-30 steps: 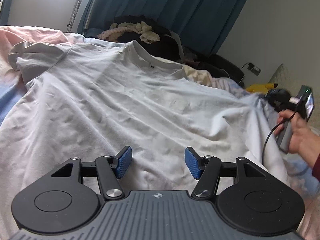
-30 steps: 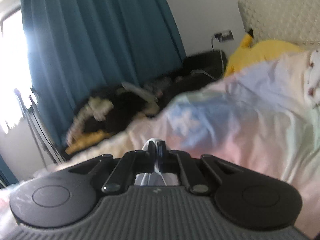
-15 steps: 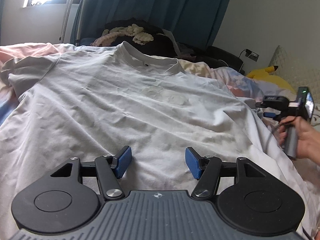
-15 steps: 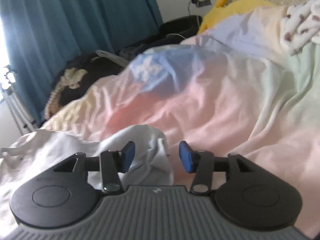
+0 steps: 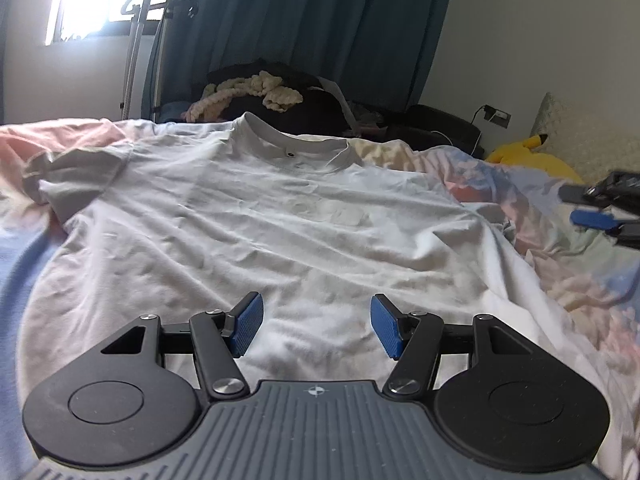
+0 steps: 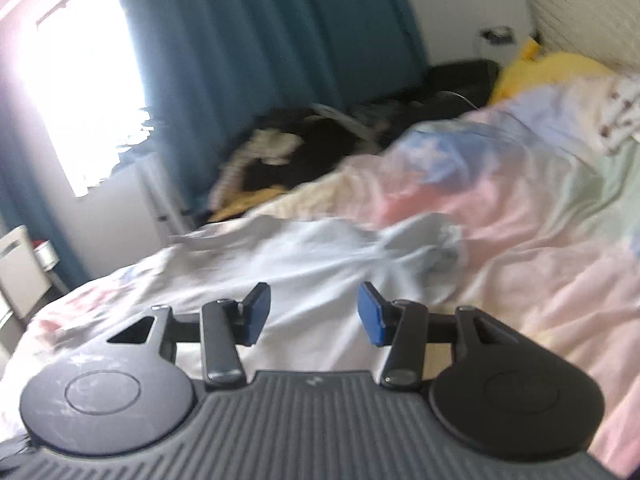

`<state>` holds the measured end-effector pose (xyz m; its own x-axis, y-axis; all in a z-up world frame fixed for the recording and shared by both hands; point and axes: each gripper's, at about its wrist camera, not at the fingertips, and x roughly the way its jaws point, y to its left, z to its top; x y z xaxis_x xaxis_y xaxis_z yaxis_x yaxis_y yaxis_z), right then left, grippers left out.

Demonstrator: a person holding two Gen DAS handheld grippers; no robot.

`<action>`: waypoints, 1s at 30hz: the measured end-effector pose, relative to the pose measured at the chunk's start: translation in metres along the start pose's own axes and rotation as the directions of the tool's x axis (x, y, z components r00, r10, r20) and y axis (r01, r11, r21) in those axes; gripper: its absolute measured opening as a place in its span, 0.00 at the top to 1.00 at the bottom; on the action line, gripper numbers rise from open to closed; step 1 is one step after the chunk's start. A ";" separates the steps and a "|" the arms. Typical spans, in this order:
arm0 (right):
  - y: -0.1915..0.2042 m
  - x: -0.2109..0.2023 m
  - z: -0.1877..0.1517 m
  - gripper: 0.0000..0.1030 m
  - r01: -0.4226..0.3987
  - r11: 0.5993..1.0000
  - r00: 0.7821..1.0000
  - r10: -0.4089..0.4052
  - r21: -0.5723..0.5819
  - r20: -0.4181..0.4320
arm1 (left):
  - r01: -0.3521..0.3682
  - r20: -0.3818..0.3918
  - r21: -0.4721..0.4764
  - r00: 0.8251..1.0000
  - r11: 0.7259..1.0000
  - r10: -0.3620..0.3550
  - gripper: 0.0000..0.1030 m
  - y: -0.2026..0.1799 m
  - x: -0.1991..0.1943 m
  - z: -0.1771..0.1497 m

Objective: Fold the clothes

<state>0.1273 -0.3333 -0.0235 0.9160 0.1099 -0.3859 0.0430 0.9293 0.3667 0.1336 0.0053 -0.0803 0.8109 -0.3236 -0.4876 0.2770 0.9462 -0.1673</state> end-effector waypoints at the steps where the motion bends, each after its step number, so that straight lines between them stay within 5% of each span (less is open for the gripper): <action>1: 0.011 -0.010 -0.008 0.51 -0.019 0.999 1.000 0.019 -0.026 0.012 | -0.010 0.006 0.015 1.000 1.000 0.010 0.38 -0.001 -0.004 -0.001; 7: 0.050 -0.037 -0.035 0.51 -0.090 0.989 0.996 0.091 -0.115 0.004 | -0.092 0.031 0.060 0.995 0.994 0.090 0.37 -0.002 -0.022 -0.007; 21: 0.059 -0.043 -0.066 0.51 -0.131 0.983 0.991 0.130 -0.127 -0.021 | -0.213 0.005 0.136 0.977 0.967 0.215 0.28 -0.005 -0.054 -0.013; 26: 0.049 -0.046 -0.066 0.51 -0.175 0.981 0.984 0.177 -0.079 0.017 | -0.274 -0.027 0.009 0.961 0.962 0.275 0.28 0.016 -0.056 -0.009; 30: 0.048 -0.044 -0.064 0.51 -0.177 0.982 0.984 0.178 -0.069 0.014 | -0.295 -0.026 0.004 0.955 0.956 0.295 0.28 0.017 -0.061 -0.008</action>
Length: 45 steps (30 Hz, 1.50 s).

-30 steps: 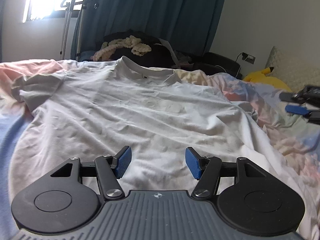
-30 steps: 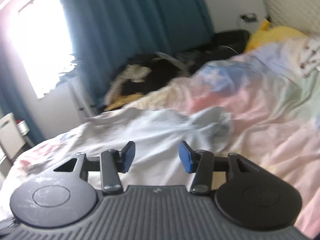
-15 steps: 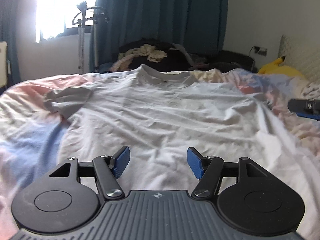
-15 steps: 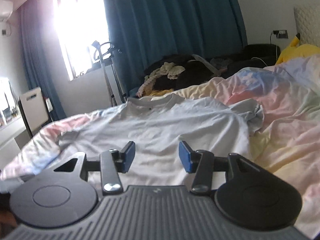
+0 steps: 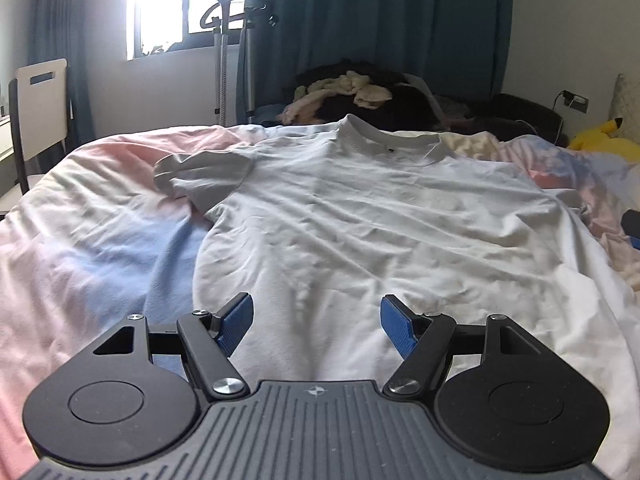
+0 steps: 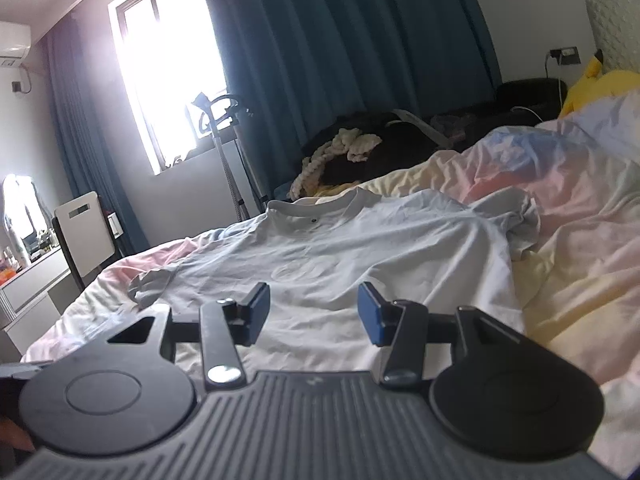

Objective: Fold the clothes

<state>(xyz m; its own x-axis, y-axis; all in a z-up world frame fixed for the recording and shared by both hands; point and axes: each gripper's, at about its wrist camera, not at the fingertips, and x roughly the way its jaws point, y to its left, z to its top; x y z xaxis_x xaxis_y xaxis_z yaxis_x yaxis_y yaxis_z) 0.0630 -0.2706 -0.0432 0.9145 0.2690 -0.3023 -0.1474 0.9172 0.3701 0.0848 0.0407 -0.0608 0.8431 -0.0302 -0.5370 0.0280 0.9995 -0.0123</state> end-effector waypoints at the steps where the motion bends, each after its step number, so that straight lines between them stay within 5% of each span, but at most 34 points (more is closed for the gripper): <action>1: 0.002 -0.002 0.001 0.51 -0.003 1.000 1.000 0.003 -0.002 0.006 | 0.005 0.012 0.002 1.000 1.000 -0.005 0.28 0.000 -0.003 0.001; 9: 0.013 -0.015 0.010 0.51 -0.060 0.998 0.997 0.060 -0.004 0.046 | 0.035 0.087 -0.001 0.996 0.999 -0.035 0.28 -0.006 -0.021 0.004; 16: 0.017 -0.011 0.011 0.51 -0.090 0.996 0.995 0.088 0.030 0.050 | 0.087 0.114 -0.097 0.991 0.992 -0.076 0.28 0.002 -0.028 0.010; 20: 0.017 -0.010 0.008 0.51 -0.042 0.999 0.999 0.041 0.024 0.030 | 0.135 0.093 -0.212 0.989 0.968 -0.117 0.28 0.023 -0.020 0.021; 22: 0.015 -0.004 0.007 0.51 -0.011 1.000 1.000 0.010 0.025 0.022 | 0.152 0.062 -0.307 0.988 0.939 -0.140 0.28 0.040 -0.005 0.030; 28: 0.000 0.018 0.006 0.51 0.018 0.996 1.000 -0.018 0.088 -0.006 | 0.159 0.047 -0.621 0.985 0.767 -0.167 0.28 0.106 0.059 0.061; 33: -0.009 0.032 0.004 0.51 0.007 0.992 1.000 -0.004 0.129 -0.020 | 0.083 0.014 -0.753 0.994 0.652 -0.111 0.26 0.146 0.126 0.071; 36: -0.016 0.039 0.002 0.51 0.002 0.987 1.000 0.002 0.161 -0.026 | 0.035 -0.007 -0.789 0.998 0.614 -0.066 0.26 0.161 0.161 0.072; 42: -0.035 0.058 -0.004 0.51 0.003 0.970 0.998 0.011 0.242 -0.055 | 0.023 0.025 -0.755 1.000 0.656 -0.006 0.26 0.169 0.200 0.094; 45: -0.040 0.066 -0.006 0.51 -0.005 0.960 0.998 0.024 0.279 -0.065 | -0.016 0.000 -0.705 1.000 0.709 0.023 0.27 0.163 0.214 0.111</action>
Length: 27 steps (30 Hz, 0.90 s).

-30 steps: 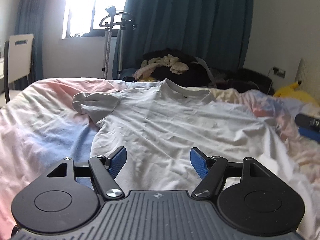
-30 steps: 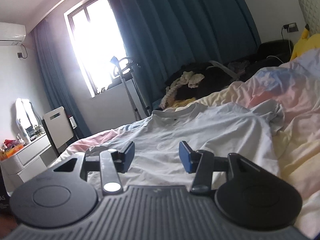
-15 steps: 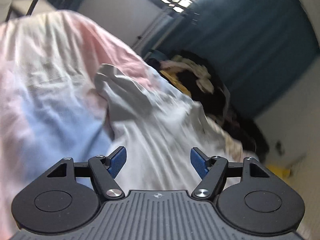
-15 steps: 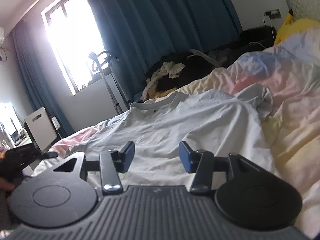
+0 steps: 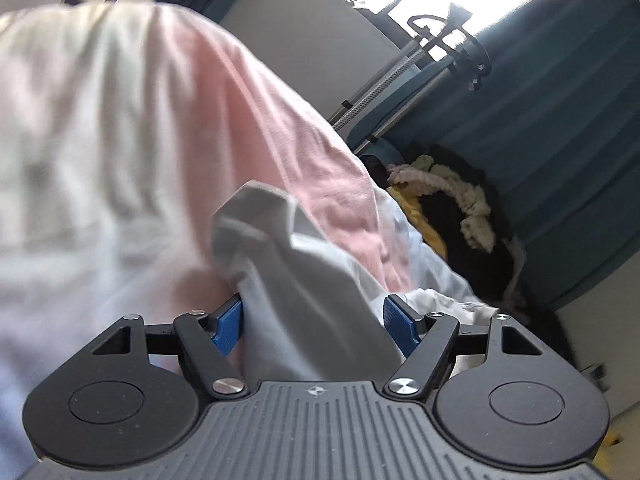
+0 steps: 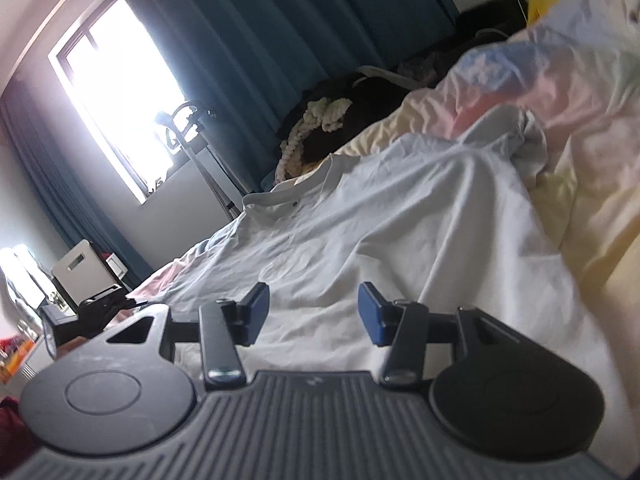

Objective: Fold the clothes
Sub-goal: 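Grasp the T-shirt side with the left tool and fold it onto the body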

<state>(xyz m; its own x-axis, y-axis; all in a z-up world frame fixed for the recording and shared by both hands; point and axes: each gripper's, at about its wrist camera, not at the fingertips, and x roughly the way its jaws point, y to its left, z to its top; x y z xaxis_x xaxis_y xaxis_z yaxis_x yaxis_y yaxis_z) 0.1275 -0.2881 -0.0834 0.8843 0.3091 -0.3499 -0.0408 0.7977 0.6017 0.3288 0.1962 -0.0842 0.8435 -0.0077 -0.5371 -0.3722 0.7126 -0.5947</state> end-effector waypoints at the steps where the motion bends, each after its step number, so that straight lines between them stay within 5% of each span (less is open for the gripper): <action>1: -0.001 0.002 0.000 0.51 -0.002 1.000 1.000 0.002 0.003 -0.003 | -0.002 0.001 0.018 1.000 1.000 0.002 0.27 -0.004 0.004 0.001; 4: -0.003 0.006 -0.001 0.51 0.000 1.000 1.000 0.000 0.012 -0.013 | 0.010 0.008 0.081 1.000 0.997 -0.010 0.41 -0.024 0.005 0.003; 6: -0.006 0.008 -0.001 0.51 0.008 1.000 1.000 -0.008 0.025 -0.021 | -0.034 0.024 0.147 0.999 0.989 0.030 0.76 -0.035 0.004 0.003; 8: -0.007 0.007 0.000 0.51 0.003 0.999 1.000 -0.002 0.044 -0.017 | -0.069 0.028 0.185 0.998 0.980 0.064 0.90 -0.046 0.000 0.004; 11: -0.007 0.002 0.003 0.51 -0.008 0.998 1.000 0.008 0.062 -0.002 | -0.077 0.078 0.266 0.995 0.961 0.058 0.92 -0.068 -0.020 0.005; 15: -0.005 -0.006 0.006 0.50 -0.023 0.997 1.000 0.022 0.079 0.016 | -0.070 0.131 0.472 0.991 0.879 0.009 0.92 -0.122 -0.047 -0.005; 21: -0.008 -0.017 0.011 0.50 -0.021 0.994 0.999 0.017 0.108 0.037 | 0.026 0.073 0.685 0.992 0.728 -0.105 0.92 -0.191 -0.071 -0.048; 27: -0.015 -0.023 0.014 0.50 -0.012 0.990 0.999 0.005 0.137 0.052 | 0.117 -0.047 0.797 0.990 0.592 -0.133 0.91 -0.231 -0.053 -0.114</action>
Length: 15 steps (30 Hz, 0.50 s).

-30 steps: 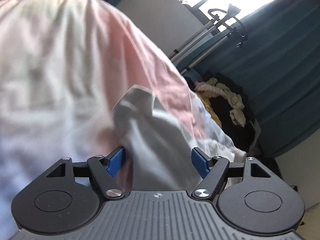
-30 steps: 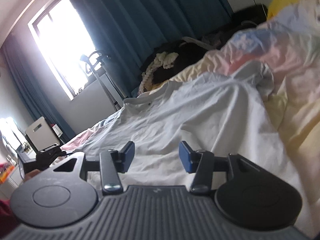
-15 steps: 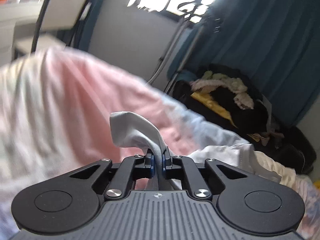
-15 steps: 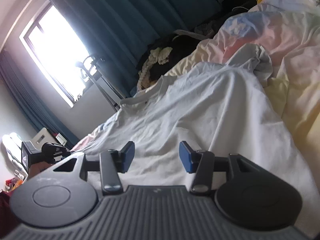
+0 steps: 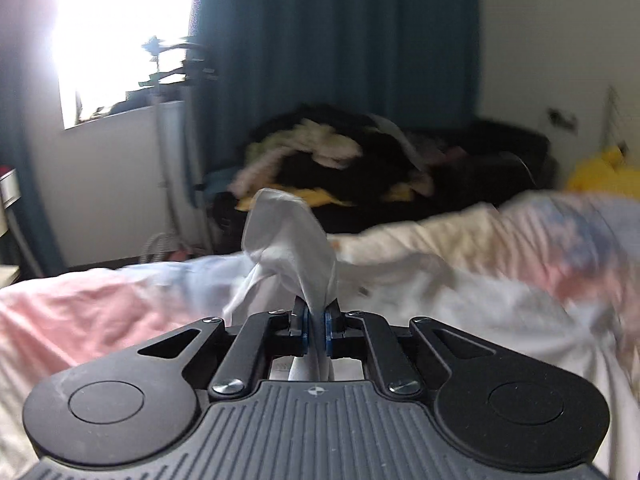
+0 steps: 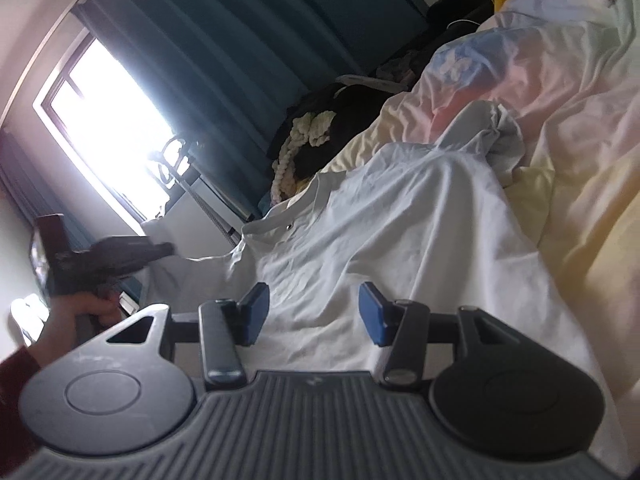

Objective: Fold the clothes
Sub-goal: 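Grasp the T-shirt side with the left tool and fold it onto the body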

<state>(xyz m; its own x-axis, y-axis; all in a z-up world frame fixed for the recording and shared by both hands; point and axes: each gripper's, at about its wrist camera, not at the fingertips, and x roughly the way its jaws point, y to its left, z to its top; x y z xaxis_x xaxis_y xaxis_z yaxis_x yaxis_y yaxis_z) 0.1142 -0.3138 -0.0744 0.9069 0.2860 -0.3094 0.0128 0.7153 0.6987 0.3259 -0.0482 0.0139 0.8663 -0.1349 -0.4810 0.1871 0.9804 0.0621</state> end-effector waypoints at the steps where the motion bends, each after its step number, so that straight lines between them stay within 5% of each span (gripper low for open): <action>1: -0.001 -0.001 0.000 0.50 -0.001 1.000 1.000 0.001 0.005 0.004 | 0.021 -0.012 0.009 1.000 1.000 -0.021 0.91 -0.008 0.005 -0.004; 8: -0.010 0.004 0.000 0.50 0.011 1.000 1.000 -0.011 0.014 -0.002 | 0.122 -0.145 -0.017 0.982 0.992 -0.124 0.87 -0.037 0.043 -0.040; 10: -0.013 0.005 -0.001 0.50 0.017 1.000 1.000 -0.017 0.014 -0.003 | 0.139 -0.159 -0.020 0.977 0.990 -0.140 0.73 -0.035 0.041 -0.044; 12: -0.015 0.006 -0.001 0.50 0.020 1.000 1.000 -0.020 0.017 -0.005 | 0.155 -0.169 -0.020 0.973 0.988 -0.156 0.40 -0.034 0.038 -0.048; 15: -0.014 0.005 -0.002 0.50 0.020 1.000 1.000 -0.020 0.010 -0.008 | 0.202 -0.155 -0.022 0.967 0.979 -0.203 0.36 -0.026 0.015 -0.050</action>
<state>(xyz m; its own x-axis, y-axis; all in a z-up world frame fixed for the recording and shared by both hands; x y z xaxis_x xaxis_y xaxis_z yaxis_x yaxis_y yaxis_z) 0.1178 -0.3207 -0.0871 0.9033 0.2767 -0.3279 0.0347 0.7147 0.6986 0.3107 -0.0684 -0.0386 0.7275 -0.3072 -0.6135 0.3478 0.9359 -0.0561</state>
